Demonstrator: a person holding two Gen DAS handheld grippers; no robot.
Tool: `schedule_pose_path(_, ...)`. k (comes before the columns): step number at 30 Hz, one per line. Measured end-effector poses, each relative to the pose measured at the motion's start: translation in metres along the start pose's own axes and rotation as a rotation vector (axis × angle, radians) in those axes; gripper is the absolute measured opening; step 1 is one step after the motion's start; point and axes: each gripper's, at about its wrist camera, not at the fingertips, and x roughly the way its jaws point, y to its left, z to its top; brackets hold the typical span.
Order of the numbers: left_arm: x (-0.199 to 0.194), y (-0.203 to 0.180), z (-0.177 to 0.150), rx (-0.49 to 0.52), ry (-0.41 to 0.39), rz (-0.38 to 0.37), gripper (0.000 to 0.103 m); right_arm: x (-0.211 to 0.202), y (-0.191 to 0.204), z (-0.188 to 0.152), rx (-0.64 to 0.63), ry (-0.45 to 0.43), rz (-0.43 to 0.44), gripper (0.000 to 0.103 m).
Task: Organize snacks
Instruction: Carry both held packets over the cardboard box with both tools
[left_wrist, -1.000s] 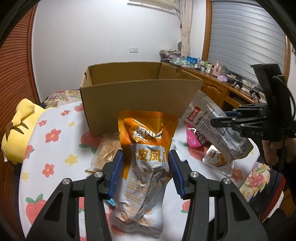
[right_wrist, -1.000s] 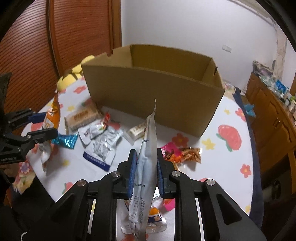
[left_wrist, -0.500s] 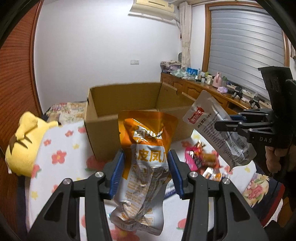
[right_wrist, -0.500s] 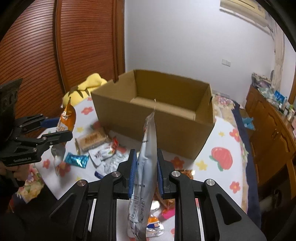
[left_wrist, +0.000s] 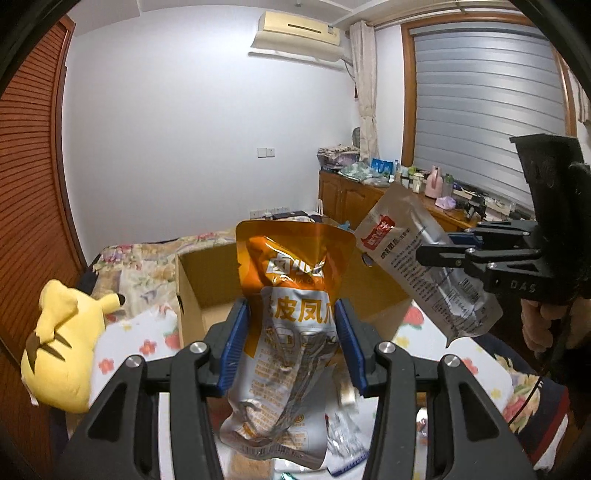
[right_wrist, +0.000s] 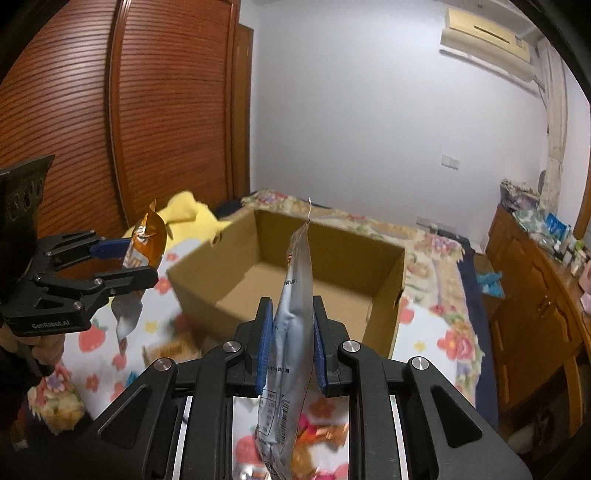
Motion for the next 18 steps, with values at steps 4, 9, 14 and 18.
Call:
schedule_pose_path(4, 0.017, 0.008, 0.02, 0.012, 0.008, 0.016, 0.047, 0.02, -0.012, 0.022, -0.009, -0.006, -0.002, 0.017)
schedule_pose_path(9, 0.044, 0.016, 0.035, 0.025, 0.024, 0.04, 0.047, 0.048, -0.026, 0.039, -0.019, -0.008, -0.007, 0.017)
schedule_pose_path(14, 0.072, 0.023, 0.043, 0.019, 0.038, 0.042, 0.047, 0.078, -0.035, 0.048, -0.037, -0.001, -0.01, 0.017)
schedule_pose_path(18, 0.094, 0.022, 0.051, 0.044, 0.058, 0.042, 0.047, 0.104, -0.037, 0.047, -0.067, 0.028, -0.016, 0.017)
